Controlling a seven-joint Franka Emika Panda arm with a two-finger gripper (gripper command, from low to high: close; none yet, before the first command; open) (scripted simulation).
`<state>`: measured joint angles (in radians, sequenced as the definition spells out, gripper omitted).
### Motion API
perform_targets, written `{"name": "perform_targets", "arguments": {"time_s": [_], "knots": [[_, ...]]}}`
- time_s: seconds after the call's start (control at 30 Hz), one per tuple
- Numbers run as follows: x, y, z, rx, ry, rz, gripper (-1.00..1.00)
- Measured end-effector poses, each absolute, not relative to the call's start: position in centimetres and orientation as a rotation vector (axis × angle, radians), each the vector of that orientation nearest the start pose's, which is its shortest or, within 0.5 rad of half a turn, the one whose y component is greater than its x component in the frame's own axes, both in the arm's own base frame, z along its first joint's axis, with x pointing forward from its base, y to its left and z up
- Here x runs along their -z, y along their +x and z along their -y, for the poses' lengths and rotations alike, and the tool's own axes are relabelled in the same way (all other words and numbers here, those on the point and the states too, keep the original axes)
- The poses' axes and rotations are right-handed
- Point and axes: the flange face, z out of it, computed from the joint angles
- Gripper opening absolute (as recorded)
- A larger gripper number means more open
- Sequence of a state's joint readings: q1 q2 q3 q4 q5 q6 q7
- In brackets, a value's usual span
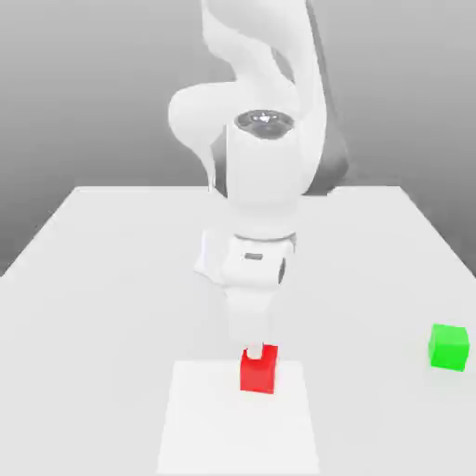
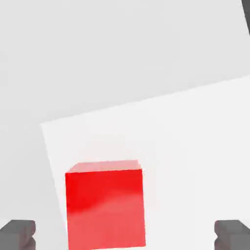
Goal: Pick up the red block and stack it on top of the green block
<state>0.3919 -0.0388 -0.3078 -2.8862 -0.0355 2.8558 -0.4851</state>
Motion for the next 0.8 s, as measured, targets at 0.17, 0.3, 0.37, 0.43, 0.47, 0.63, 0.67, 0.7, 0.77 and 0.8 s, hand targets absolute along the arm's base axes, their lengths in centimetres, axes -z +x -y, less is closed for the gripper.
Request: {"name": "perform_targets", "arguments": {"time_s": [0.17,0.3,0.37,0.43,0.47,0.63,0.67,0.7,0.77,0.8], "knots": [[-17.4,34.9,-3.3,0.011,-2.997,0.944,0.0],[-15.0,34.6,-3.2,0.005,-2.999,0.938,0.0],[-14.5,34.5,-3.2,0.002,-2.999,0.937,-1.0],[-14.5,34.4,-3.2,0.001,-2.999,0.937,-1.0],[-14.5,34.4,-3.2,0.0,-2.999,0.936,-1.0],[-15.4,34.6,-3.2,0.003,-2.998,0.939,-1.0],[-15.9,34.7,-3.2,0.005,-2.998,0.94,-1.0],[-16.5,34.8,-3.2,0.007,-2.998,0.941,-1.0],[-17.7,34.9,-3.2,0.008,-2.998,0.94,-1.0],[-18.3,34.9,-3.1,0.008,-2.999,0.936,-1.0]]}}
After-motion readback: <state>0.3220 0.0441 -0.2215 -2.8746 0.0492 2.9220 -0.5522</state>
